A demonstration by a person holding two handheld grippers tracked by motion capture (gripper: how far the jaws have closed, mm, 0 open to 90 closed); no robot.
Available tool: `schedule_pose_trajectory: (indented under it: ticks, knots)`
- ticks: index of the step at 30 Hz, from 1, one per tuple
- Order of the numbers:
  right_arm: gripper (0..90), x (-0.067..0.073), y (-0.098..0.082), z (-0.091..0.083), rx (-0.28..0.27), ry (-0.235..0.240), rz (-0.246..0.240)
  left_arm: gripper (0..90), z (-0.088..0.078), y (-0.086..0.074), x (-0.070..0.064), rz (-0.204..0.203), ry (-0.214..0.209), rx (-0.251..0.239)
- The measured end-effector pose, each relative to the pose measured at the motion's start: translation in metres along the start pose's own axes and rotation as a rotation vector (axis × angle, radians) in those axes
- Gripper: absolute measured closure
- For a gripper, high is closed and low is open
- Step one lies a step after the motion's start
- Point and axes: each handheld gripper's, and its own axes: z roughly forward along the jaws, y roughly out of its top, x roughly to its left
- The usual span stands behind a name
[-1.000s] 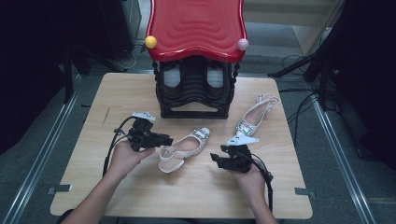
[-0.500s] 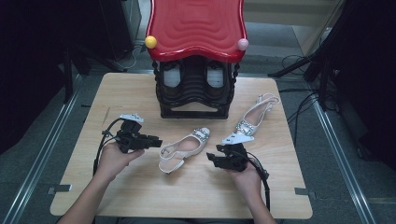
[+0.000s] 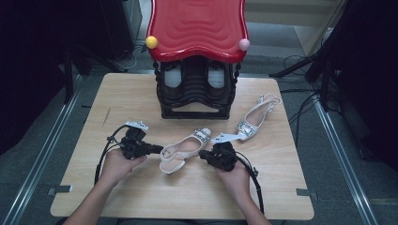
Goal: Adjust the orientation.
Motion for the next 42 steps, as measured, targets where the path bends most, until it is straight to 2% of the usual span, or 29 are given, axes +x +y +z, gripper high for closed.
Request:
schedule_pose_trajectory:
  ticks: [2,16,22,33,42]
  knots:
    - [90.0,0.001,0.0,0.003,0.007,0.0,-0.007,89.9,0.001,-0.001,-0.001,0.009,0.002,0.0]
    - [90.0,0.002,0.003,0.01,0.01,-0.004,-0.016,89.8,0.009,-0.005,-0.008,0.004,-0.016,0.007]
    - [90.0,0.001,0.004,0.012,0.011,-0.005,-0.018,89.8,0.013,-0.007,-0.012,0.012,-0.019,0.025]
    - [90.0,-0.002,0.007,0.015,0.007,0.001,-0.006,89.8,0.015,-0.012,-0.022,0.023,-0.025,0.027]
    - [90.0,-0.005,0.013,0.019,0.02,-0.007,-0.008,89.8,0.02,-0.017,-0.032,0.029,-0.06,0.023]
